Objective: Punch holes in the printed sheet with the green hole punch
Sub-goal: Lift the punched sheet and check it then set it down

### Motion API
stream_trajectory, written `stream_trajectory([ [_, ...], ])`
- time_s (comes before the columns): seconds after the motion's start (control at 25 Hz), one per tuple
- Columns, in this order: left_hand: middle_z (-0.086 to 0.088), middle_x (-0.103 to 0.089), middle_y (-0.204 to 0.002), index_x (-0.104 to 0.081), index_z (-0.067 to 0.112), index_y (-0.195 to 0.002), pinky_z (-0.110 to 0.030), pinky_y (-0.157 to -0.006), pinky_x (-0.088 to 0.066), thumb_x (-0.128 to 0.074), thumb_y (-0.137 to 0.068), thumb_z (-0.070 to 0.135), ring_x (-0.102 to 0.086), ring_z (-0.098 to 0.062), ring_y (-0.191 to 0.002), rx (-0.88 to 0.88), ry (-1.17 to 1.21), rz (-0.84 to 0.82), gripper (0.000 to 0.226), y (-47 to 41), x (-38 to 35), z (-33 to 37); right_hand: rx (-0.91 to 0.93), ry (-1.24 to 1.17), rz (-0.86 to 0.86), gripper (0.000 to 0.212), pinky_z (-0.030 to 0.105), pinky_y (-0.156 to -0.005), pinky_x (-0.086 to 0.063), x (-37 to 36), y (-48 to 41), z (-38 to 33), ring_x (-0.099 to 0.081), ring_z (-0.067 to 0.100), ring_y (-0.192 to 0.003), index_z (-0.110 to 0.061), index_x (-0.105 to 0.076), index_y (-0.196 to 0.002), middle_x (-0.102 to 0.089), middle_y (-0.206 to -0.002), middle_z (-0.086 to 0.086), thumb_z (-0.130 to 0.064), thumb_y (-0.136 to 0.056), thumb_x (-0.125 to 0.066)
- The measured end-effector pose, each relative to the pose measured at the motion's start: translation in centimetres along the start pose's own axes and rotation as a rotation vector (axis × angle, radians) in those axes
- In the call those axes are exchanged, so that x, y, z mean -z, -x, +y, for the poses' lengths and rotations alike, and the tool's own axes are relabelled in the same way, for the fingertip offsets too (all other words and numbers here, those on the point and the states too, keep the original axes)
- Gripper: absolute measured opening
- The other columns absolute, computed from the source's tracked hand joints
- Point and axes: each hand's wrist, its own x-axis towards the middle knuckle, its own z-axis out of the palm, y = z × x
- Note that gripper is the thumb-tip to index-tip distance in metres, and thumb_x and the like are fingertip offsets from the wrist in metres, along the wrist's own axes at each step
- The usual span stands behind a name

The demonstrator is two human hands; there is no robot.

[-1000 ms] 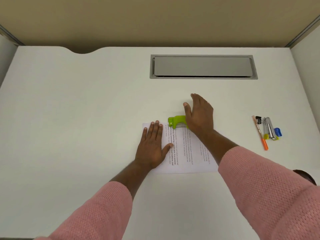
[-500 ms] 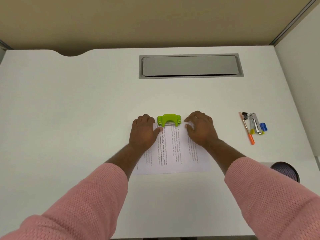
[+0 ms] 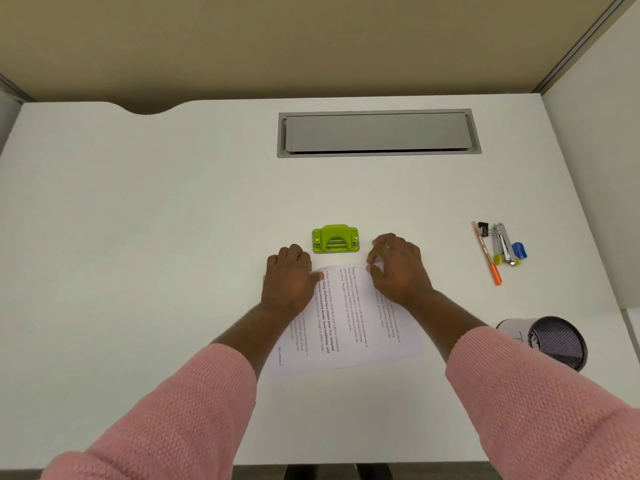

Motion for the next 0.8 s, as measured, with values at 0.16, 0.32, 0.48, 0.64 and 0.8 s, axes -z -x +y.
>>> stream_trajectory([
  [0.16, 0.004, -0.061, -0.083, -0.053, 0.023, -0.084, -0.034, -0.071, -0.038, -0.062, -0.090, 0.047, -0.058, -0.023, -0.085, 0.041, 0.211, -0.117, 0.026, 1.2, 0.6, 0.2, -0.076, -0.058, 0.044, 0.024, 0.036, -0.106, -0.029, -0.1, 1.7, 0.5, -0.053, 0.017, -0.119, -0.024, -0.064, -0.106, -0.057, -0.124, -0.004, -0.024, -0.082, -0.066],
  [0.32, 0.012, -0.072, -0.094, -0.071, 0.031, -0.094, -0.027, -0.075, -0.043, -0.071, -0.085, 0.044, -0.063, -0.008, -0.090, 0.197, 0.481, -0.213, 0.016, 2.5, 0.8, -0.2, -0.081, -0.040, 0.064, 0.029, 0.038, -0.105, -0.032, 0.4, 3.8, 0.8, -0.054, 0.018, -0.118, -0.024, -0.062, -0.111, -0.058, -0.122, -0.005, -0.025, -0.083, -0.065],
  [0.48, 0.011, -0.069, -0.073, -0.075, 0.027, -0.080, -0.028, -0.071, -0.046, -0.078, -0.082, 0.035, -0.063, -0.012, -0.077, 0.327, 0.656, -0.282, 0.009, 3.9, 0.1, -1.0, -0.148, -0.093, 0.115, 0.028, 0.038, -0.100, -0.037, 1.1, 5.6, 1.6, -0.054, 0.020, -0.115, -0.020, -0.062, -0.113, -0.059, -0.121, -0.004, -0.019, -0.085, -0.066],
  [0.64, 0.001, -0.071, -0.073, -0.074, 0.022, -0.075, -0.027, -0.074, -0.048, -0.079, -0.084, 0.024, -0.062, -0.013, -0.072, 0.431, 0.822, -0.276, 0.010, 5.7, 0.1, -1.4, -0.277, -0.246, 0.194, 0.034, 0.032, -0.102, -0.039, 1.4, 8.4, 2.3, -0.052, 0.023, -0.120, -0.013, -0.059, -0.122, -0.058, -0.125, 0.003, -0.014, -0.089, -0.065],
  [0.8, -0.007, -0.075, -0.081, -0.075, 0.014, -0.080, -0.035, -0.079, -0.057, -0.074, -0.088, 0.019, -0.067, -0.018, -0.070, 0.567, 0.976, -0.292, 0.009, 7.3, 0.5, -1.2, -0.429, -0.367, 0.283, 0.041, 0.034, -0.097, -0.046, 1.0, 11.3, 2.3, -0.057, 0.021, -0.110, -0.010, -0.055, -0.129, -0.059, -0.122, 0.007, -0.015, -0.090, -0.067],
])
